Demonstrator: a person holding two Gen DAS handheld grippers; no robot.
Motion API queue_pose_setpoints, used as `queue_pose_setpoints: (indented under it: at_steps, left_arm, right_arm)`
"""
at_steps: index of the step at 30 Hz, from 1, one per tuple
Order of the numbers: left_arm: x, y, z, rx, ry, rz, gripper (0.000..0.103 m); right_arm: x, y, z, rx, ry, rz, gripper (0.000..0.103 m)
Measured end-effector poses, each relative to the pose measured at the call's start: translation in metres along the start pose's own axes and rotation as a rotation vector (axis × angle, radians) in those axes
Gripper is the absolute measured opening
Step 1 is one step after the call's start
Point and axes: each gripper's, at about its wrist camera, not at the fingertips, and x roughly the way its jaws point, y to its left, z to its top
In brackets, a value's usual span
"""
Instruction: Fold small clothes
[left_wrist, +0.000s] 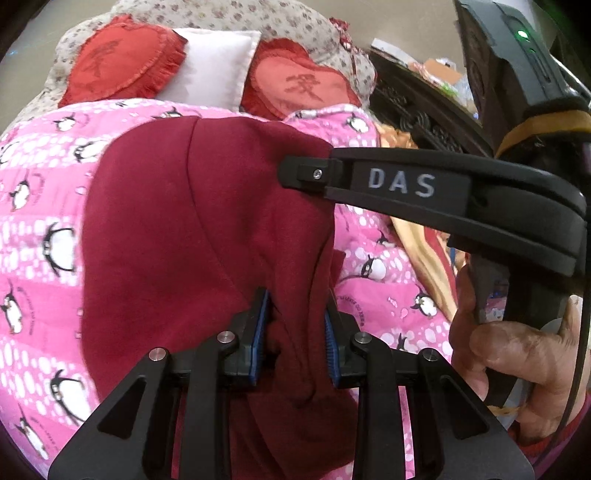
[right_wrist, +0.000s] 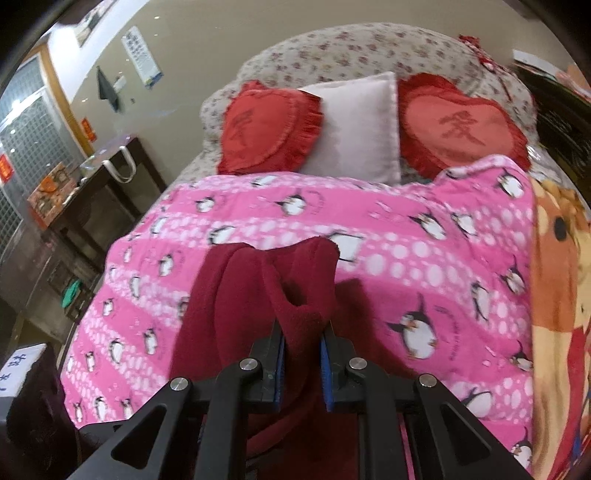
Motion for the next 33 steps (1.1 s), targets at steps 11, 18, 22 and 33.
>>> queue_pose_setpoints:
  at_steps: [11, 18, 22, 33]
  left_arm:
    - [-0.015, -0.006, -0.014, 0.097, 0.047, -0.098, 0.044]
    - [-0.065, 0.035, -0.046, 0.098, -0.014, -0.024, 0.046]
    - [-0.061, 0.058, -0.060, 0.059, 0.002, 0.044, 0.046]
    - [-0.045, 0.063, -0.080, 0.057, 0.043, 0.091, 0.046]
  right_arm:
    - [0.028, -0.039, -0.020, 0.102, 0.027, -0.062, 0.047]
    - [-0.033, -0.027, -0.046, 0.128, -0.006, 0.076, 0.048]
    - [-0.043, 0.001, -0.078, 0.112, 0.024, 0.168, 0.048]
    - [-0.031, 0.018, -0.148, 0.054, 0.081, 0.101, 0.007]
